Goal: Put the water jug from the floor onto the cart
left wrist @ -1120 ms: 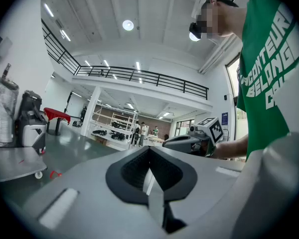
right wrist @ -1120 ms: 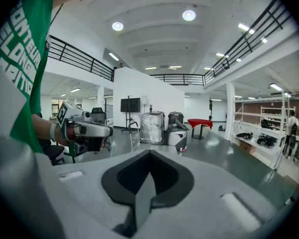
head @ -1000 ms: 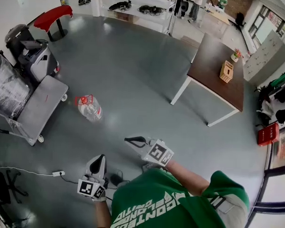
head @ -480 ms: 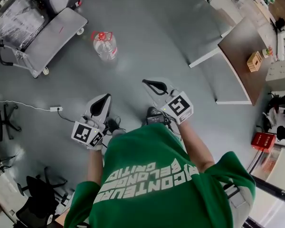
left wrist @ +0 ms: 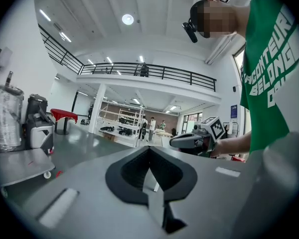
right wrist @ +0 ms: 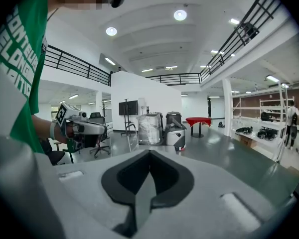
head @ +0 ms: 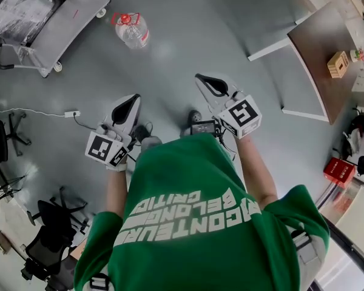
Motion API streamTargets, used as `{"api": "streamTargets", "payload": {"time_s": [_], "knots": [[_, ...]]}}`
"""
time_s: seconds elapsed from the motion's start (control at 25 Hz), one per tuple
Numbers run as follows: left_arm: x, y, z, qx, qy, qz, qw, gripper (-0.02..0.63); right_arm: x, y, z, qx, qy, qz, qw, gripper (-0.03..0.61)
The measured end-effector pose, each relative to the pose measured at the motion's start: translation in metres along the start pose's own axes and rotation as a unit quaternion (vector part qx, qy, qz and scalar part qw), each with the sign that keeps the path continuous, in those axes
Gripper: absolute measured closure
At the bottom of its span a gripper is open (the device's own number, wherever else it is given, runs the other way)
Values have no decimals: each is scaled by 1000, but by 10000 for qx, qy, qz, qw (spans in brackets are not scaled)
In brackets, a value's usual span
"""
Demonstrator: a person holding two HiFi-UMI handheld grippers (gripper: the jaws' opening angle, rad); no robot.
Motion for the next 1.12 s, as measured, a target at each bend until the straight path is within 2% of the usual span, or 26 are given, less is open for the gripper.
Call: {"api": "streamTargets", "payload": {"time_s": [0.16,0.52,0.68,0.92,1.12], "knots": [[-2,-31,16,34,-15,-119,9999,600,-13,16,24,67,-95,-22,9999,586],[-12,-103,65,98,11,-112,9999,600,-37,49,82,378,-103,-189,9991,586],[-16,-118,76,174,75,-67,9998,600,-45,50,95,551,-31,-306,9980,586],[-19,-123,64,242,259,4,9994,600,-44,37,103,631,25,-338,9974,586],[-13,-127,44,128,188,116,9997,600,-36,23,105,537,150,-342,9979,586]]}}
Point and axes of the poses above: the fingertips, and each gripper's own axes: y backward along the fingers, z to its right, x out of its top, the point moved 6 cm from there along y, backward along the fingers, and after that the axes turned 12 degrees about -x, right-handed, at the moved point
